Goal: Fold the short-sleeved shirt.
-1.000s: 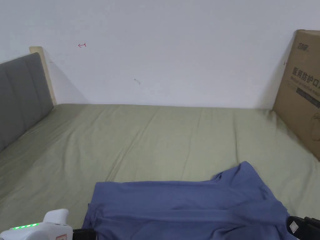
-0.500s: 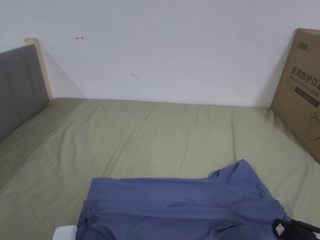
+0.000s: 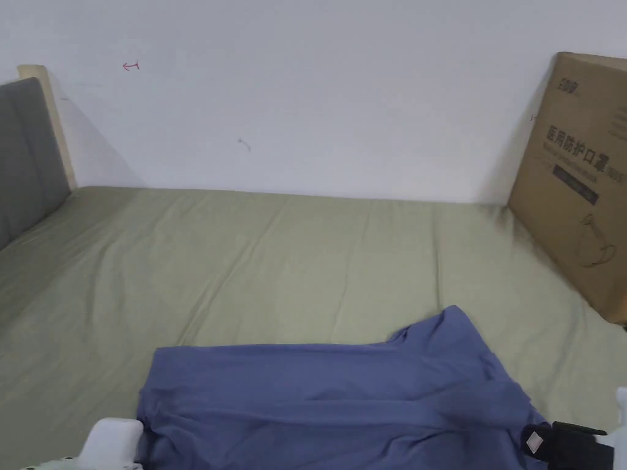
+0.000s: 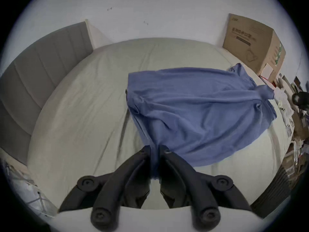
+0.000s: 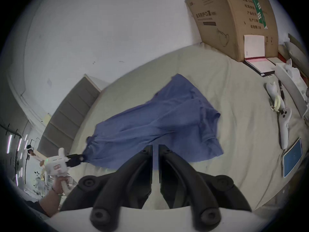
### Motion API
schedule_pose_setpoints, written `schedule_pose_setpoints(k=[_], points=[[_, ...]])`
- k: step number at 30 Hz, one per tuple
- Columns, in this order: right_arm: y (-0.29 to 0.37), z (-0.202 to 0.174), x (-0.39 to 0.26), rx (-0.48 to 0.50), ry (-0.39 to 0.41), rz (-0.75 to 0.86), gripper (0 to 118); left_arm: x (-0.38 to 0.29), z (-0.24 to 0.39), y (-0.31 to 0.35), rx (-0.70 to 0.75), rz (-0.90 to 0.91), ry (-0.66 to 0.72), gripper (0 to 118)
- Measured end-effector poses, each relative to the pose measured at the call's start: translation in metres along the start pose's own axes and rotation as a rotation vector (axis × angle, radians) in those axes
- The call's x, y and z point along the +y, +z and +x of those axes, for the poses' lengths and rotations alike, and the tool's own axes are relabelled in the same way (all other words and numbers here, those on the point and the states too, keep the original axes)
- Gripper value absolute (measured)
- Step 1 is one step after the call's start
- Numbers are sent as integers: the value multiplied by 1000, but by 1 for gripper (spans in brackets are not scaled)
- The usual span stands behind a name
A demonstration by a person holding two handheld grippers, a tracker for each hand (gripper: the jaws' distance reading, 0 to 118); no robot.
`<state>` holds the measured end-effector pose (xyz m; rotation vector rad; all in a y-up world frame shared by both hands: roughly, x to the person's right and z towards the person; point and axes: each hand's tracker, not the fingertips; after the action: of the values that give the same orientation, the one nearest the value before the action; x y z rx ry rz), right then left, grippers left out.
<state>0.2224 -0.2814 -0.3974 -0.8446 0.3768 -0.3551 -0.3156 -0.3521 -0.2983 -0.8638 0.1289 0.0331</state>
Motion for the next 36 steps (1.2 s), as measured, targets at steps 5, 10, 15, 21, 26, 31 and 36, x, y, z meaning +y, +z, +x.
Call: schedule_pose_setpoints(k=[5, 10, 15, 21, 26, 31, 36], points=[[-31, 41, 19, -109, -51, -56, 110, 7, -18, 8, -64, 5, 130, 8], [-81, 80, 25, -236, -110, -159, 118, 10, -19, 12, -72, 3, 149, 8], [-120, 97, 15, -302, -82, -327, 113, 10, -19, 5, -60, -18, 150, 8], [-110, 73, 9, -357, 105, -313, 64, 6, -21, -5, -60, -72, 147, 8], [-85, 67, 5, -234, 75, -290, 10, 5, -25, -7, -69, -86, 160, 8], [-48, 58, 0, -202, 88, -277, 10, 12, -38, 7, -119, -81, 191, 8], [1, 54, -24, -152, 68, -298, 10, 5, -46, 36, -149, -118, 142, 8]])
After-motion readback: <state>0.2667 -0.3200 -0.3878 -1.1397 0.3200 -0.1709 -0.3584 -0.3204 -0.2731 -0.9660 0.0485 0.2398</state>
